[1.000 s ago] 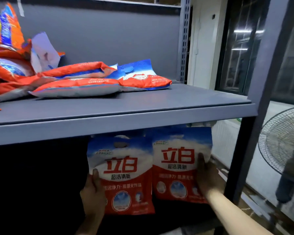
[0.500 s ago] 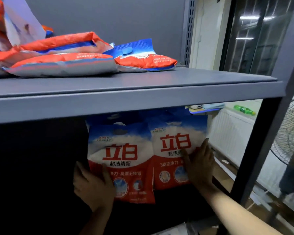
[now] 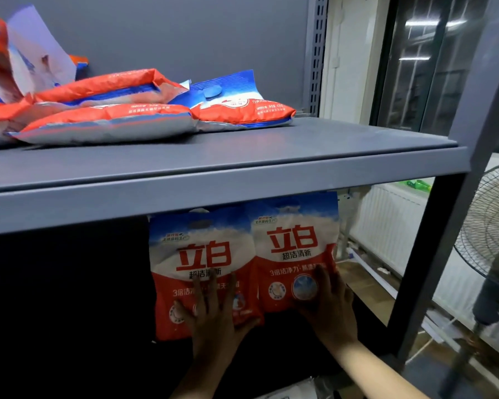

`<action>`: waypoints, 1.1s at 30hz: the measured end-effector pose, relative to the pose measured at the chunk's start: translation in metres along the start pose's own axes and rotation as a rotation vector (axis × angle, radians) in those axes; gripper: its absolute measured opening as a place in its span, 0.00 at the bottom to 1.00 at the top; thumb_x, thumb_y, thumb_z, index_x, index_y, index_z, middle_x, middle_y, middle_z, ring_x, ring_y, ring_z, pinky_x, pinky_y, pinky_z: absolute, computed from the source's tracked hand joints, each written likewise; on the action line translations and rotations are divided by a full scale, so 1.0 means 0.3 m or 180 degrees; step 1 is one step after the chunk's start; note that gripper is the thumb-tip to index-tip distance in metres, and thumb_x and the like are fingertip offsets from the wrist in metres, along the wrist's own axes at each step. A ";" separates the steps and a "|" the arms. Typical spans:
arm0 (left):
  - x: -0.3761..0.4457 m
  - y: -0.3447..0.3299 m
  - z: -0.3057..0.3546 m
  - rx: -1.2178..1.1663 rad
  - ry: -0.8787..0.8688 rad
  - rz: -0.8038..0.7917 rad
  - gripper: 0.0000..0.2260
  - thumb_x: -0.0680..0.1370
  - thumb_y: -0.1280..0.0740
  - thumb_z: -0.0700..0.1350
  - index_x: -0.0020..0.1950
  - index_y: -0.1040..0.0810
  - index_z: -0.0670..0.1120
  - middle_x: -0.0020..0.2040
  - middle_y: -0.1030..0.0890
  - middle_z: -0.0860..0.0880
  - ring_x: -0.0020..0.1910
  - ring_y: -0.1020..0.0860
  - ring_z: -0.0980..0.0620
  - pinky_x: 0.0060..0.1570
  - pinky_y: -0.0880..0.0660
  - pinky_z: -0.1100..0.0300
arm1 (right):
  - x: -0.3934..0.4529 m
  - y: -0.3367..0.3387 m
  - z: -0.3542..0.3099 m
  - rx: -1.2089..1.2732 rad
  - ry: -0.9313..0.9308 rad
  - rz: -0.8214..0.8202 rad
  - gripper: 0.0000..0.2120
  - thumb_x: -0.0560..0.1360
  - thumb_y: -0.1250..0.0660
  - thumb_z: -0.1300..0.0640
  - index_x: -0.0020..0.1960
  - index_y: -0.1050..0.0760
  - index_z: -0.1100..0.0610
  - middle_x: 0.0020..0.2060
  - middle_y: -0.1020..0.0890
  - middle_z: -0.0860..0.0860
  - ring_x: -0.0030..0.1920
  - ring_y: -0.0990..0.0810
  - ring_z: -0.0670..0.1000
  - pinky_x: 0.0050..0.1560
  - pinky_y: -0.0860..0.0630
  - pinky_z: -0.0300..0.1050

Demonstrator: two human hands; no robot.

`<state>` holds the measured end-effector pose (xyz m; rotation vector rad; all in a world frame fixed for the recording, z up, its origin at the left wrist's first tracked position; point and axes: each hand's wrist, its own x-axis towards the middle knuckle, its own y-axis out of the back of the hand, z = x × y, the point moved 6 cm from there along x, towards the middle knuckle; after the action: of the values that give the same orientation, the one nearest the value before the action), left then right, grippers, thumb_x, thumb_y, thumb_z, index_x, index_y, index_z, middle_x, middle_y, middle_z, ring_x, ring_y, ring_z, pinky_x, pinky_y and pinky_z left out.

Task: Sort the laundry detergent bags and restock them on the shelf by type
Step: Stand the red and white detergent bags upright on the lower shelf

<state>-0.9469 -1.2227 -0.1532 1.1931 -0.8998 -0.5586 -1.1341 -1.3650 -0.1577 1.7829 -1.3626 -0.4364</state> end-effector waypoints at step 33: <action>-0.305 1.226 0.009 -0.0778 -0.0213 0.0991 0.16 0.76 0.40 0.60 0.42 0.21 0.50 0.41 0.17 0.53 0.45 0.20 0.50 0.42 0.25 0.57 | -0.445 0.820 -0.714 0.0239 0.1381 0.0400 0.16 0.71 0.39 0.35 0.39 0.22 0.46 0.36 0.18 0.42 0.43 0.20 0.47 0.43 0.25 0.44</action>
<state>-1.0295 -1.0418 0.1696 0.7991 -1.0200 -0.4425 -1.1857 -1.1739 0.1338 1.7134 -1.1815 0.0711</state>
